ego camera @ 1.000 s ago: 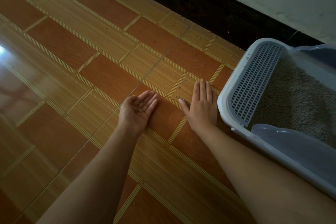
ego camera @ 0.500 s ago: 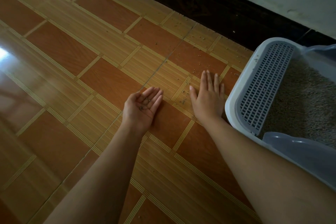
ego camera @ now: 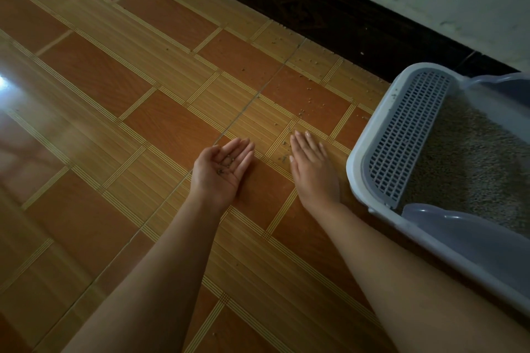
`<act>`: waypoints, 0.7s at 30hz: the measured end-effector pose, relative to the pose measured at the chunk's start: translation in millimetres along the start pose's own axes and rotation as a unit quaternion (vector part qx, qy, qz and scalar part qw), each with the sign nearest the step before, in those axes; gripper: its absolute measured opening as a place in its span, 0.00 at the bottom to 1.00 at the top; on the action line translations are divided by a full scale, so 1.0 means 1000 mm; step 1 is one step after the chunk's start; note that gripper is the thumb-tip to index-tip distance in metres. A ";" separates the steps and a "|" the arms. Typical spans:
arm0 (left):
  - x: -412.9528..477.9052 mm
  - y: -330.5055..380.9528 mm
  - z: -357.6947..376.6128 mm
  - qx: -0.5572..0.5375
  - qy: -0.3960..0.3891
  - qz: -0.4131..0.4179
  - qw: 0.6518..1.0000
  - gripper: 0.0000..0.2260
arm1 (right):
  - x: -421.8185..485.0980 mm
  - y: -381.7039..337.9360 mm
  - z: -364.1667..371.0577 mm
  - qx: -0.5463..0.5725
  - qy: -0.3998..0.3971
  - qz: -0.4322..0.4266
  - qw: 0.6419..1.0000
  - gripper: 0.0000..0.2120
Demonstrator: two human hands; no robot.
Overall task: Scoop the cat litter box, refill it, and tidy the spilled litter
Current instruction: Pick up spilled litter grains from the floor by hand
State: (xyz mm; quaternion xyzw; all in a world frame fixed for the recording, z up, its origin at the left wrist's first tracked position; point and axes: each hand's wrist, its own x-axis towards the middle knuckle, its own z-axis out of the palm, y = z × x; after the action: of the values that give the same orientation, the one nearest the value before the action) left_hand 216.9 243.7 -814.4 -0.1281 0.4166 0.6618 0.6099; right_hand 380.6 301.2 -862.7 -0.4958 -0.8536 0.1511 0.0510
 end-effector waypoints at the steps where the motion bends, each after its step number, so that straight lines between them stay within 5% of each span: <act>1: -0.001 0.000 0.000 0.001 -0.001 0.002 1.000 0.24 | -0.004 -0.001 0.000 0.004 0.001 -0.009 1.000 0.26; 8: -0.008 0.002 -0.006 -0.001 0.002 0.006 1.000 0.23 | -0.022 0.001 -0.010 0.049 0.077 0.066 0.994 0.26; 21: -0.012 0.001 -0.010 0.004 0.003 0.003 1.000 0.25 | -0.027 -0.010 -0.009 -0.057 -0.022 0.122 0.991 0.33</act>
State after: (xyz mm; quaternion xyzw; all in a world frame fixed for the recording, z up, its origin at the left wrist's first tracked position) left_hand 215.1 228.0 -812.3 -0.1266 0.4215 0.6615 0.6073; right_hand 388.0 274.8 -849.1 -0.5950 -0.7948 0.1180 -0.0151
